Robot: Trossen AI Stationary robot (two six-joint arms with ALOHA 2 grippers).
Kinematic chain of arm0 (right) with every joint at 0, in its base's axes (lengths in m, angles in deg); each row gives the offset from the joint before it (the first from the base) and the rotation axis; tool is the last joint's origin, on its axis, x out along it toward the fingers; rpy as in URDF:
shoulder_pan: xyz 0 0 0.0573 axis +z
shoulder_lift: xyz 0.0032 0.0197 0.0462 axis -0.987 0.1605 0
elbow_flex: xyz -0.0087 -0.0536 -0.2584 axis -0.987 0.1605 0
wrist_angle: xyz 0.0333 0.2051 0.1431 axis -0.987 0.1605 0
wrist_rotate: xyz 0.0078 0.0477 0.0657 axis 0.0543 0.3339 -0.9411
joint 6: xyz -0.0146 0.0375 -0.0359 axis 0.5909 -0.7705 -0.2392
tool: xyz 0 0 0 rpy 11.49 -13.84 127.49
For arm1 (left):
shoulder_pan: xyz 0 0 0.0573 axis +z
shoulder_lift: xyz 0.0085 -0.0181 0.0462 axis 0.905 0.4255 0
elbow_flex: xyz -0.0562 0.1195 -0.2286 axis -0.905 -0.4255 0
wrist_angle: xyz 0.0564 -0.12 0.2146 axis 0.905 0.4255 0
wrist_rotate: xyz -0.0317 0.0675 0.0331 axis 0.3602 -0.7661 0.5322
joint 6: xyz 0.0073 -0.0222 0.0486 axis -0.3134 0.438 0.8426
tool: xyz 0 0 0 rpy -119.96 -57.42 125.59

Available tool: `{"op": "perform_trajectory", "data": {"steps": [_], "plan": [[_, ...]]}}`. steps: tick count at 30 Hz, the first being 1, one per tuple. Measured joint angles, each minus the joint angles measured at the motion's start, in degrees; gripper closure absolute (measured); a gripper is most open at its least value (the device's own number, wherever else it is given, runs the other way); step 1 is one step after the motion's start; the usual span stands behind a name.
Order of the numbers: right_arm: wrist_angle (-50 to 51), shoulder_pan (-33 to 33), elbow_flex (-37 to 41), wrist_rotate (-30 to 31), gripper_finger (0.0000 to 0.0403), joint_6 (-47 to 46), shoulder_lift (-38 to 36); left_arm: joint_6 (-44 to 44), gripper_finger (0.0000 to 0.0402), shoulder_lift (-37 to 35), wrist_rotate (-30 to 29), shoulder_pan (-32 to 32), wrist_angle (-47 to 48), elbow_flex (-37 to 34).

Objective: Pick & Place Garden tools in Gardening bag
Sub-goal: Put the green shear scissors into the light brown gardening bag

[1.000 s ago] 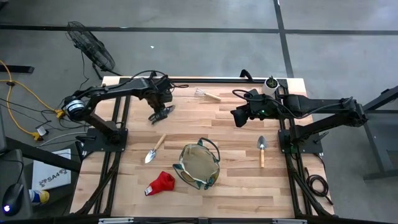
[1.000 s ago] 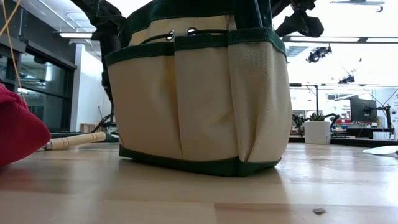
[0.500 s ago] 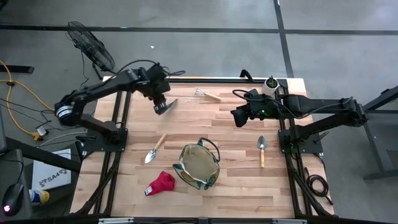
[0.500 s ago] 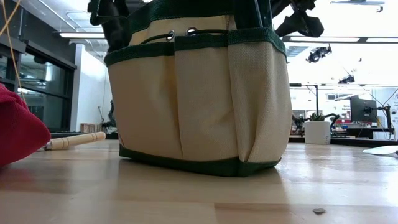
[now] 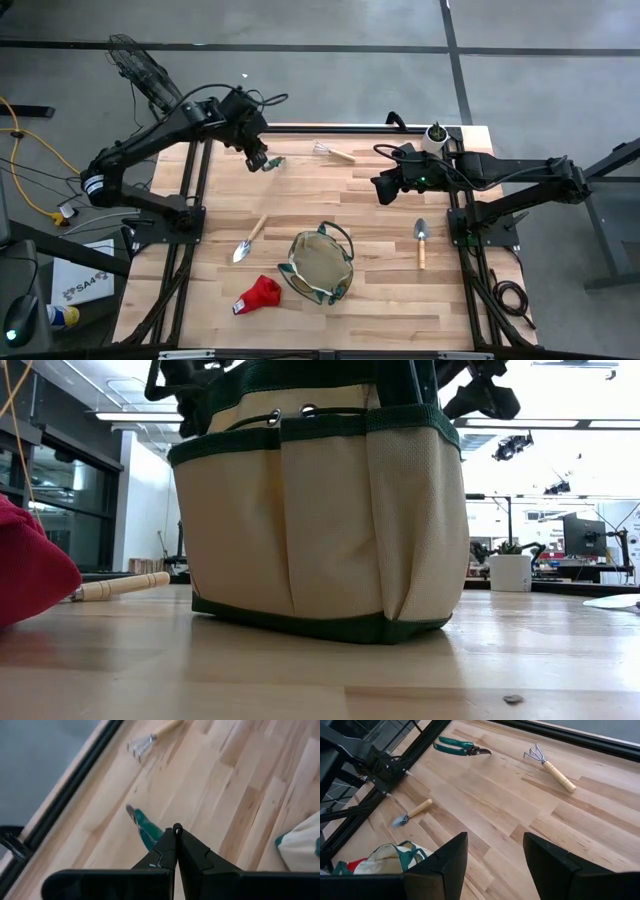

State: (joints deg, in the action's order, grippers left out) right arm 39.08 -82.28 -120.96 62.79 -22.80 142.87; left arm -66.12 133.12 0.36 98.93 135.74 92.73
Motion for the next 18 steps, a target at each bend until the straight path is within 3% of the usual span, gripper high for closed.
{"op": "perform_trajectory", "data": {"steps": [18], "plan": [[-0.01, 0.01, 0.00, 0.00, 0.0219, 2.28, 0.00, -6.19, 0.0401, 0.02, 0.67, 0.00, -0.04, 7.83]]}}
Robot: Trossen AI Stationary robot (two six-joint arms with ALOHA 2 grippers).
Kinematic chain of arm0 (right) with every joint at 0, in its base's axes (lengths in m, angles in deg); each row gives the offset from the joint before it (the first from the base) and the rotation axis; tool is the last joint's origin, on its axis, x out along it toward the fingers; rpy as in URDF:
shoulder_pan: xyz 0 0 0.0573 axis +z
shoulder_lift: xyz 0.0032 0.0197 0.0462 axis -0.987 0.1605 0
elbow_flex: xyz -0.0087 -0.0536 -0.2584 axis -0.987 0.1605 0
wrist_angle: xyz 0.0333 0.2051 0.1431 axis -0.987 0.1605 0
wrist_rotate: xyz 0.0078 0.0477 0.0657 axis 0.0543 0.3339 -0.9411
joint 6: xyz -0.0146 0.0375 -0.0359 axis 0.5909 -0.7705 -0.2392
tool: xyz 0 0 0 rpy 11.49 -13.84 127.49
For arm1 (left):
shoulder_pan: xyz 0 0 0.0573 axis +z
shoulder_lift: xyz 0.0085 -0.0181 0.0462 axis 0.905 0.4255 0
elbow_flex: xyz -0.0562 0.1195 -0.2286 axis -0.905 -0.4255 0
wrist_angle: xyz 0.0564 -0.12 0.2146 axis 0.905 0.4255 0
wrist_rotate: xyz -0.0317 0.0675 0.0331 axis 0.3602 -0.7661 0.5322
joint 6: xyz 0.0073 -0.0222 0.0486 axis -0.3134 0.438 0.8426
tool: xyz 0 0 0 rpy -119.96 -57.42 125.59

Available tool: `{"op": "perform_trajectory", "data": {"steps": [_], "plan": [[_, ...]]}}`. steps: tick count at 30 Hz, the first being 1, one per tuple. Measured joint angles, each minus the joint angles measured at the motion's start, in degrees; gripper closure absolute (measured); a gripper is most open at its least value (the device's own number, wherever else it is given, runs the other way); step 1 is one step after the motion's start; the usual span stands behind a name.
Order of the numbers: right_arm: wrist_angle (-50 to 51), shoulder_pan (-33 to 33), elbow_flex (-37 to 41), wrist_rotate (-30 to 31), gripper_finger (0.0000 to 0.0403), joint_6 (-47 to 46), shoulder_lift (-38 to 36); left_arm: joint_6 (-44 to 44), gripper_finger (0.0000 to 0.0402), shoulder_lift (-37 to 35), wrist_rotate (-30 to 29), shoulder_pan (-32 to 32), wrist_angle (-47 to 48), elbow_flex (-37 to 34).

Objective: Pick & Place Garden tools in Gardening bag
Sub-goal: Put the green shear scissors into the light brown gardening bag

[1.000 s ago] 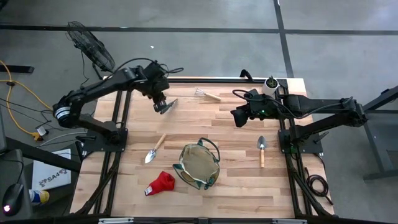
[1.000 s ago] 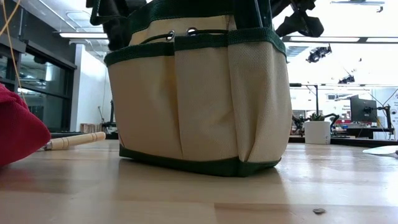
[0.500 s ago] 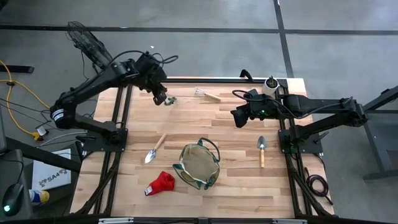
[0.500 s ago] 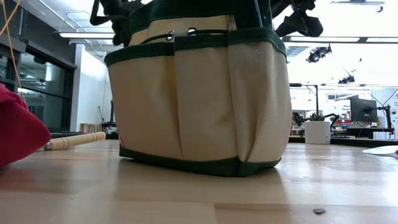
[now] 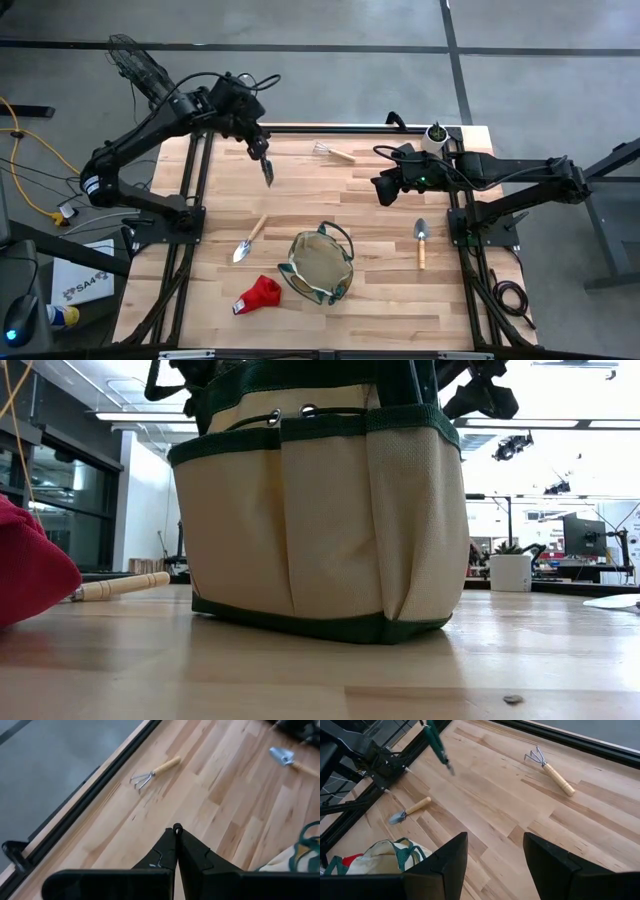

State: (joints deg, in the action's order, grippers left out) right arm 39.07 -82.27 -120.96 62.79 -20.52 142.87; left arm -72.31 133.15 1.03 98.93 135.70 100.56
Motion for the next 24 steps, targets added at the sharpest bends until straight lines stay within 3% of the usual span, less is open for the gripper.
{"op": "perform_trajectory", "data": {"steps": [17, 24], "plan": [[0.01, -0.01, 0.00, -1.51, 0.0219, 3.38, 0.00, -1.66, 0.0401, 0.00, 1.90, -0.13, 0.50, 6.45], [0.01, -0.01, 0.00, -2.09, 0.0219, 5.77, 0.00, -2.51, 0.0401, -0.04, 1.48, -3.50, 0.43, 8.70]]}}
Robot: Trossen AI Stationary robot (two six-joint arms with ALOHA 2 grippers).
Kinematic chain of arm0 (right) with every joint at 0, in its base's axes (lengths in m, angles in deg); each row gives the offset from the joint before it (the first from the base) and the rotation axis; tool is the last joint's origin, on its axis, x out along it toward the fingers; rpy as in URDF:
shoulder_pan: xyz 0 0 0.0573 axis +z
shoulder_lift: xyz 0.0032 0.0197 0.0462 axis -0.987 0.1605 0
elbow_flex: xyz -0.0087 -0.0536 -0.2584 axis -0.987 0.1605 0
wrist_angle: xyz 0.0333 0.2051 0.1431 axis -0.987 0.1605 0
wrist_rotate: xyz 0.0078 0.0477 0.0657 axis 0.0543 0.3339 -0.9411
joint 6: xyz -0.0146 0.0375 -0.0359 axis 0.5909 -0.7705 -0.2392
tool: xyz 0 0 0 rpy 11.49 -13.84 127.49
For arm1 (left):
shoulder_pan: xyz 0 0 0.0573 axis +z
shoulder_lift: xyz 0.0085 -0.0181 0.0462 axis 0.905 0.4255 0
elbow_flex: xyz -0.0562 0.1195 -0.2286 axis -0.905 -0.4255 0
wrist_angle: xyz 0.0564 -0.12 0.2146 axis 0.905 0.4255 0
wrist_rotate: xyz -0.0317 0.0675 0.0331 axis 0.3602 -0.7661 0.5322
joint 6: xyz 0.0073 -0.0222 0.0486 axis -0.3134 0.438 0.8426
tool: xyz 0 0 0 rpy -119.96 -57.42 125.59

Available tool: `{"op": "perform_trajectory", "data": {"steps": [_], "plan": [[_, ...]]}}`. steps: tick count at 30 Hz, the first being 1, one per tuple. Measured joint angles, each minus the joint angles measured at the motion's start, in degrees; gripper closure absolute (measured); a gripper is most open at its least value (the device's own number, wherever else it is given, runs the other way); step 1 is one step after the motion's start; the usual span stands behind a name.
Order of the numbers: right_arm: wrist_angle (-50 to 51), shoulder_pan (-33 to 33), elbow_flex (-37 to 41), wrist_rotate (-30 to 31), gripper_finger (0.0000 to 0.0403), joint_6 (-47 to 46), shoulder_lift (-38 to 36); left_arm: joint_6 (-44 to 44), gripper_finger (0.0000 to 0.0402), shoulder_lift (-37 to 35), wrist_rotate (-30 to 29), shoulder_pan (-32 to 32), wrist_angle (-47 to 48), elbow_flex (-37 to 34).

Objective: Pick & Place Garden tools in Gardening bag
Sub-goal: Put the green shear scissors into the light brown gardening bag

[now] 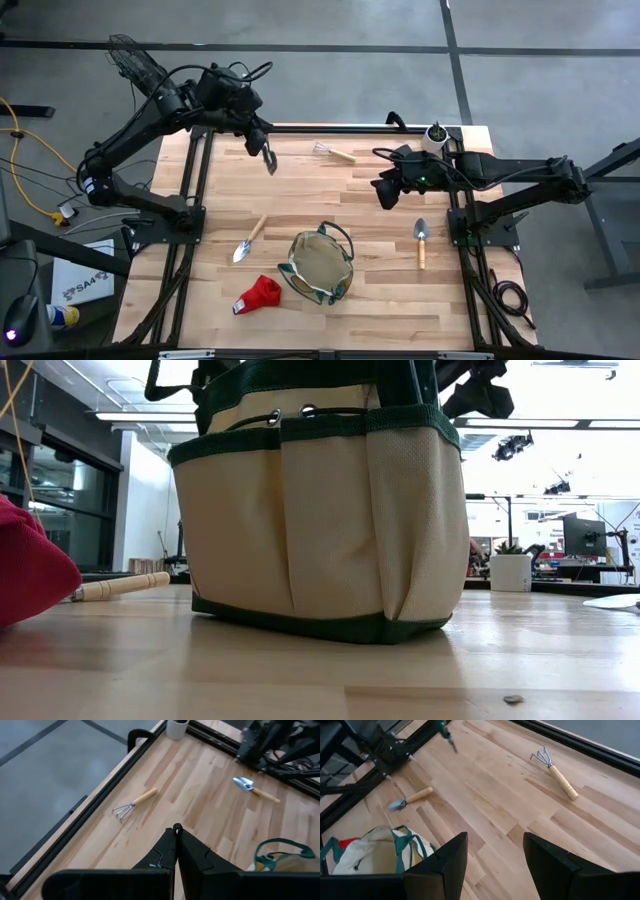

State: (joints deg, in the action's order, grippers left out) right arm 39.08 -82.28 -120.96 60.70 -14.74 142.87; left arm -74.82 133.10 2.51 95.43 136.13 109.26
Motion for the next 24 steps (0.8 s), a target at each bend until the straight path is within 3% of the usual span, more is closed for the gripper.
{"op": "perform_trajectory", "data": {"steps": [13, 24], "plan": [[0.48, 0.00, 0.00, -2.87, 0.0219, 4.72, -2.03, -2.33, 0.0401, -1.54, -7.40, -8.75, -0.20, 0.47], [7.72, 0.00, 0.00, -5.32, 0.0219, 13.29, -11.96, -3.50, 0.0401, -2.91, -9.14, -14.11, -3.02, 0.47]]}}
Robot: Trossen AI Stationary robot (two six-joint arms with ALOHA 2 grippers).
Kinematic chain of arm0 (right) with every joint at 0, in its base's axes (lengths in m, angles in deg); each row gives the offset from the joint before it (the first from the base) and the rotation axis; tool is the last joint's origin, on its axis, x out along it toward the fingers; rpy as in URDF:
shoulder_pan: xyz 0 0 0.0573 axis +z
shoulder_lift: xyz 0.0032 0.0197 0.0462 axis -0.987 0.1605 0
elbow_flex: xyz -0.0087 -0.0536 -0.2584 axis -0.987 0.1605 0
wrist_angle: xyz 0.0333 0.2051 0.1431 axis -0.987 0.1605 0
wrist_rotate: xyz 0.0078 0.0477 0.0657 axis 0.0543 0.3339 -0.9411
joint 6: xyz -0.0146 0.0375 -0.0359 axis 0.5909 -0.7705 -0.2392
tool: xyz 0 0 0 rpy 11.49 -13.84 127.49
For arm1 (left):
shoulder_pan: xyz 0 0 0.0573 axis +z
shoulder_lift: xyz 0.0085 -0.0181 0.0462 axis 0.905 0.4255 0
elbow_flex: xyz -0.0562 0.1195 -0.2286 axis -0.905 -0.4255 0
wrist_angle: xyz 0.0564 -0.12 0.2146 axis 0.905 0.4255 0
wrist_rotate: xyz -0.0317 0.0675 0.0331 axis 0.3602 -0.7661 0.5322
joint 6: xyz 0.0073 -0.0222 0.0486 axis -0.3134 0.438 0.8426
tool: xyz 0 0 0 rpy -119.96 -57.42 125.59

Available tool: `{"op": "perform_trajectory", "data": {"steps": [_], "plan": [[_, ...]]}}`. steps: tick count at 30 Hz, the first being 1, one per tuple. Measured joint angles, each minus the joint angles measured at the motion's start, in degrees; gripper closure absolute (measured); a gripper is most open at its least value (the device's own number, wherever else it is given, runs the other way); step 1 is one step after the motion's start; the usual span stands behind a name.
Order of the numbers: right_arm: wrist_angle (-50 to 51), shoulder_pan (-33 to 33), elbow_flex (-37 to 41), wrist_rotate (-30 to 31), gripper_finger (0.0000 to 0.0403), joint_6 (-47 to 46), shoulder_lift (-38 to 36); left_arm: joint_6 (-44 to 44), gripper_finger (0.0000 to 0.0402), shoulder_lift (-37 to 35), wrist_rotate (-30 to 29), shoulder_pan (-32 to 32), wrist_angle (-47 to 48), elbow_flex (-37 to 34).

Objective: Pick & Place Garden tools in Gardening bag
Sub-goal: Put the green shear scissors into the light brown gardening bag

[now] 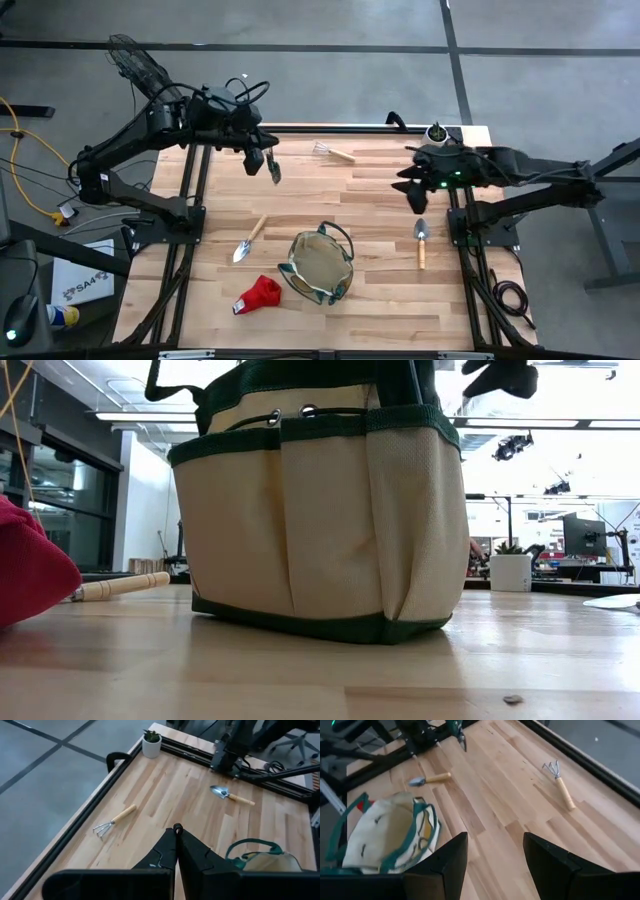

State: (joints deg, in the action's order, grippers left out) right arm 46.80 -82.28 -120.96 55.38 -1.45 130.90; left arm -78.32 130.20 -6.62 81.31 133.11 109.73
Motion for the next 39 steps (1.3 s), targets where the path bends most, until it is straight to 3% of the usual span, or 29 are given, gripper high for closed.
{"op": "perform_trajectory", "data": {"steps": [4, 13, 18, 27, 39], "plan": [[-0.04, 0.00, 1.52, -0.26, 0.0219, 1.96, -4.45, -0.89, 0.0401, 0.00, -1.50, -1.57, -0.12, 0.00], [-11.51, 0.02, 17.12, -4.88, 0.0219, -0.07, -17.62, -1.25, 0.0401, 0.02, -2.09, -1.54, -1.85, -0.02], [-16.78, 0.01, 21.97, -5.45, 0.0219, 0.92, -22.88, -1.16, 0.0401, 0.02, -2.09, -1.51, -1.85, -0.02], [-19.44, 0.02, 28.87, -6.45, 0.0219, 2.07, -29.42, -1.09, 0.0401, 0.02, -0.34, -1.53, -1.76, -0.02], [-18.08, 0.02, 32.65, -6.49, 0.0219, -6.10, -31.51, 5.30, 0.0401, 0.02, 8.07, -1.53, -1.79, -0.04]]}}
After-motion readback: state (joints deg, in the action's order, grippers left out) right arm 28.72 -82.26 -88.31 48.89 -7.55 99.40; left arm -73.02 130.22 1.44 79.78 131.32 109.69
